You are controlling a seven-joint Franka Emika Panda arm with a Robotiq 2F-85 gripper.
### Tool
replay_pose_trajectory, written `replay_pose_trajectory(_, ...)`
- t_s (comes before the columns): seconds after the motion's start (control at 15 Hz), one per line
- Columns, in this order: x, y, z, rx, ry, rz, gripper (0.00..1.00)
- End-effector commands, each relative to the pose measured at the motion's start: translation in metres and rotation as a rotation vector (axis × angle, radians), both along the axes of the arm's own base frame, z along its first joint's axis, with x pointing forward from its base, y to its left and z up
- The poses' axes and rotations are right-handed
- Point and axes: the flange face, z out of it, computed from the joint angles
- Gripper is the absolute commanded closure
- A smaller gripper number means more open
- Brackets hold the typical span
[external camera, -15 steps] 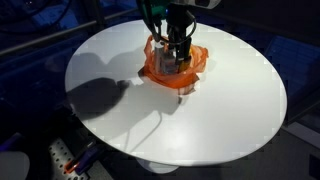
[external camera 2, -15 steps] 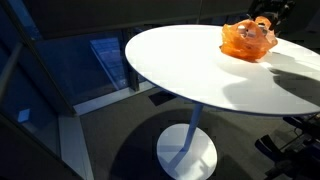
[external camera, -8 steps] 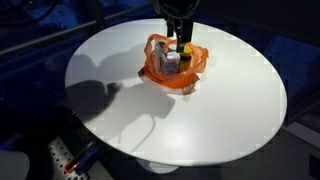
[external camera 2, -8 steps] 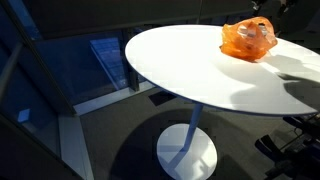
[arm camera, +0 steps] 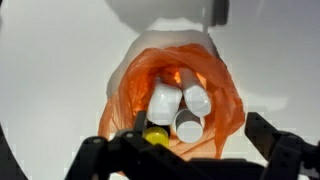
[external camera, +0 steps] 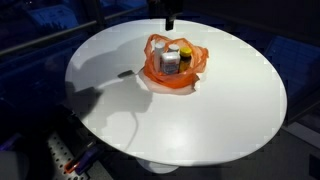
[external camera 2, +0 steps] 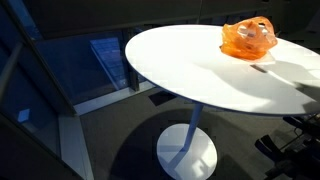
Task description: Pick up the mentos container and put it in the orange plastic
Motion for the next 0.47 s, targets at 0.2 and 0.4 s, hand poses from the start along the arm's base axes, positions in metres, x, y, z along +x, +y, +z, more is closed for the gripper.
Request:
replay_pose_trajectory(0.2,-0.015,0.015,0.038,-0.031,-0.02,0.112,0.0)
replay_pose_trajectory(0.4,-0.01,0.015,0.033,-0.014,-0.026,0.09,0.0)
